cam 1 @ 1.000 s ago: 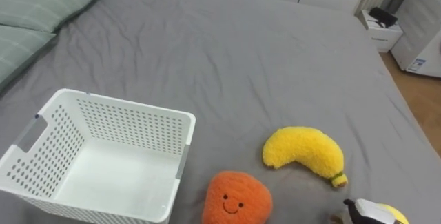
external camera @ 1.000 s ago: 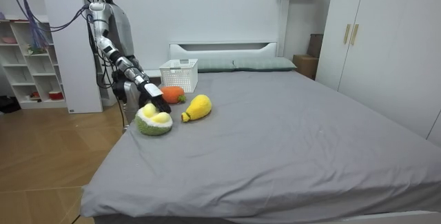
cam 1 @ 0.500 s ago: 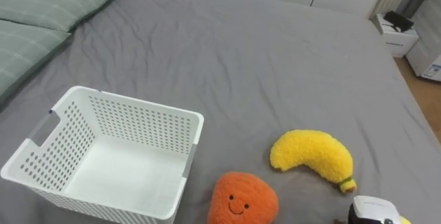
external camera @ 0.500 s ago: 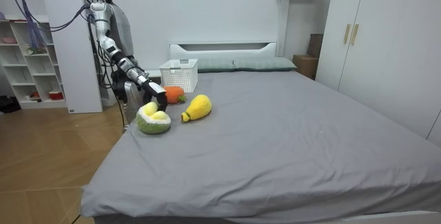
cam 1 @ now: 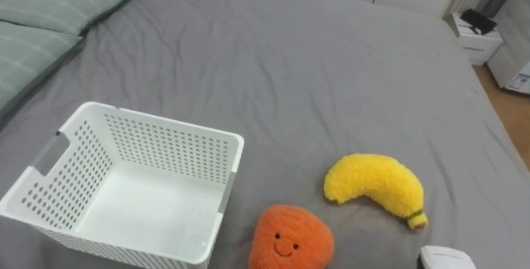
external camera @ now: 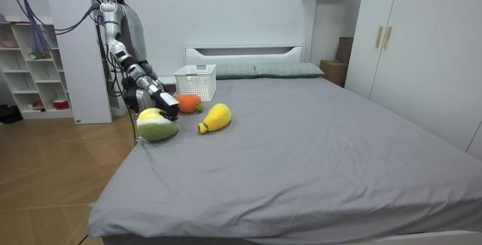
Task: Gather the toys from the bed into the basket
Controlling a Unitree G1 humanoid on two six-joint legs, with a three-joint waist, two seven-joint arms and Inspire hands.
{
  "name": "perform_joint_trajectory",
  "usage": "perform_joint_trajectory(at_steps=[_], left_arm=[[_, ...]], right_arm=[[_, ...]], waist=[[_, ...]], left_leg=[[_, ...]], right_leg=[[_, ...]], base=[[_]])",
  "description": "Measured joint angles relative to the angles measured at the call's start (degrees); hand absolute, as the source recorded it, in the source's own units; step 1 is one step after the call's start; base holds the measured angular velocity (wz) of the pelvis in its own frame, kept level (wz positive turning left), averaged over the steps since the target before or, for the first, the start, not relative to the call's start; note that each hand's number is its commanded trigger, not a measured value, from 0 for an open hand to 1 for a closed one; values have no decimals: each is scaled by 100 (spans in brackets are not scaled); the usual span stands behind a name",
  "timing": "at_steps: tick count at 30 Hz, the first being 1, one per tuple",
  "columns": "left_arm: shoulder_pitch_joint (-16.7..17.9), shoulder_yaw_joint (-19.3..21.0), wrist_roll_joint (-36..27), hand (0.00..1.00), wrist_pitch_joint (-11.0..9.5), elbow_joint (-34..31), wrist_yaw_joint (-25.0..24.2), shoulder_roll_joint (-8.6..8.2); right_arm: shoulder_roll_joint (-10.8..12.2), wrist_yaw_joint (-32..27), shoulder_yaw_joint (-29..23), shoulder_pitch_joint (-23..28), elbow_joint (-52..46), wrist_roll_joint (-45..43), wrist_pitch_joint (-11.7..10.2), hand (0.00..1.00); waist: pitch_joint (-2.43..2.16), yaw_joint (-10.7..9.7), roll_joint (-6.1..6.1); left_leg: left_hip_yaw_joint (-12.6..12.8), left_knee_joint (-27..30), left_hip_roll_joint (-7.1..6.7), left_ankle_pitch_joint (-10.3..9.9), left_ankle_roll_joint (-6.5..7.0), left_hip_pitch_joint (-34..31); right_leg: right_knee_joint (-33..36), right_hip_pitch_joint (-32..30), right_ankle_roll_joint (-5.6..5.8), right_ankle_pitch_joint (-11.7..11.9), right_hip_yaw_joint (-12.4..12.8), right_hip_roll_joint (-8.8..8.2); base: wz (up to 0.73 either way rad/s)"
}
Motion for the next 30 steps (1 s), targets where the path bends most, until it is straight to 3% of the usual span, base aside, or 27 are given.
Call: perform_joint_trajectory(at_steps=[1,4,5,9,12,16,21,23,30], left_arm=[[-10,10,-14,0,-41,5,0,3],[-6,12,-120,0,-93,25,1,24],[-4,19,-125,0,-99,26,1,24],[47,288,-121,0,-143,9,-122,32],[68,455,-124,0,-177,36,-125,36],[23,435,-129,0,-325,224,-119,36],[7,427,-239,0,-397,270,-111,11],[12,429,-238,0,-395,235,-111,10],[32,388,-239,0,-423,271,-94,12]], right_arm=[[0,1,-165,-17,-30,44,-76,100],[-9,-4,-574,-79,-470,210,-215,100],[-10,-7,-669,-96,-610,215,-254,100],[-66,-8,-1096,-176,-2161,320,-296,100],[-124,-208,-1405,-254,-3249,564,-393,100],[-266,-347,-1512,-459,-3997,927,-454,100],[-263,-333,-1506,-504,-4551,1108,-421,100],[-264,-323,-1507,-513,-4719,1109,-376,100],[-266,-218,-1507,-700,-5375,1572,-272,100]], waist=[[-9,-22,-23],[53,-175,-40],[54,-200,-42],[84,-401,-82],[83,-469,-86],[78,-461,-65],[70,-467,-50],[44,-463,-53],[41,-462,-56]], left_leg=[[6,-6,-8,11,4,-5],[3,1,-6,21,9,-62],[2,5,-6,22,10,-89],[78,-10,-6,27,12,-102],[97,-23,1,26,13,-91],[110,-28,11,26,13,-96],[126,-31,6,26,13,-137],[137,-27,9,27,13,-196],[159,-42,26,29,13,-199]], right_leg=[[8,12,0,0,-2,-5],[25,-41,0,0,8,-13],[36,-76,0,1,22,-13],[115,-204,0,0,140,-4],[102,-195,2,0,141,-5],[102,-211,3,0,158,2],[105,-244,3,0,170,4],[113,-306,3,2,179,6],[141,-344,2,4,199,10]], base=[[0],[0],[-7],[-11],[-2],[0],[0],[-2],[-1]])
